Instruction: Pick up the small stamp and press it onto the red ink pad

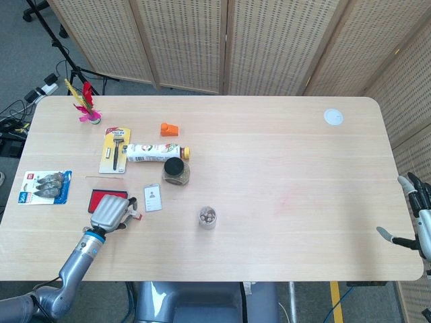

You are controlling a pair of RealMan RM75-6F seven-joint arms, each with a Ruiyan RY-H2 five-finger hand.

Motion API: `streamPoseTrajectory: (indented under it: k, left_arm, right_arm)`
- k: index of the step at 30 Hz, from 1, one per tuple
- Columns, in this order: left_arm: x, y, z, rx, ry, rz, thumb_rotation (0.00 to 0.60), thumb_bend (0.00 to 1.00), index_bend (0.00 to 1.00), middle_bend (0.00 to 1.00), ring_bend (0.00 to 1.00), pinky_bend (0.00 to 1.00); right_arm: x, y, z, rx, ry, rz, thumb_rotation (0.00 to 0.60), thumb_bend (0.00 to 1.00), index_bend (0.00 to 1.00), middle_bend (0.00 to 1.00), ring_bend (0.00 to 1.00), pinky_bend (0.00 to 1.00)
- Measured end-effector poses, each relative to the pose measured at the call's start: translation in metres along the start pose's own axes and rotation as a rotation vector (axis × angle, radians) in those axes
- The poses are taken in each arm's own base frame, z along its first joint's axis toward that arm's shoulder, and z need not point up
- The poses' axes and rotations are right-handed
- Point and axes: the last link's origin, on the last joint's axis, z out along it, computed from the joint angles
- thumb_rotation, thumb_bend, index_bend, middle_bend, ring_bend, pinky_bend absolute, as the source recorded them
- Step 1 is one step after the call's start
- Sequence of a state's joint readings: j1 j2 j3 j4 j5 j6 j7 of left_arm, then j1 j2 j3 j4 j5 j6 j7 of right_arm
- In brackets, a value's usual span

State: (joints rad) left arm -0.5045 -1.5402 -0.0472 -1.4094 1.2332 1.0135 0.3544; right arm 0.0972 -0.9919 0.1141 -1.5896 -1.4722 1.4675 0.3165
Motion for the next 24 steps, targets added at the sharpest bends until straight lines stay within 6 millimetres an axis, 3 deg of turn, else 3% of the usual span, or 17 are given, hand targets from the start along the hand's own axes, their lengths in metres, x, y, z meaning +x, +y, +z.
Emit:
streamPoseTrajectory:
  k: [19, 24]
  left_arm:
    - [0.009, -0.006, -0.013, -0.007, 0.009, -0.008, 0.600, 0.37, 0.40, 0.96, 1.00, 0.99]
    - [0.018, -0.007, -0.018, -0.013, 0.030, -0.017, 0.600, 0.34, 0.39, 0.89, 0.98, 0.99]
  right_arm:
    - [0.001, 0.000, 0.000, 0.003, 0.003, 0.009, 0.600, 0.00, 0.01, 0.00, 0.00, 0.00]
    - [0.001, -0.001, -0.001, 0.005, 0.006, 0.008, 0.600, 0.00, 0.01, 0.00, 0.00, 0.00]
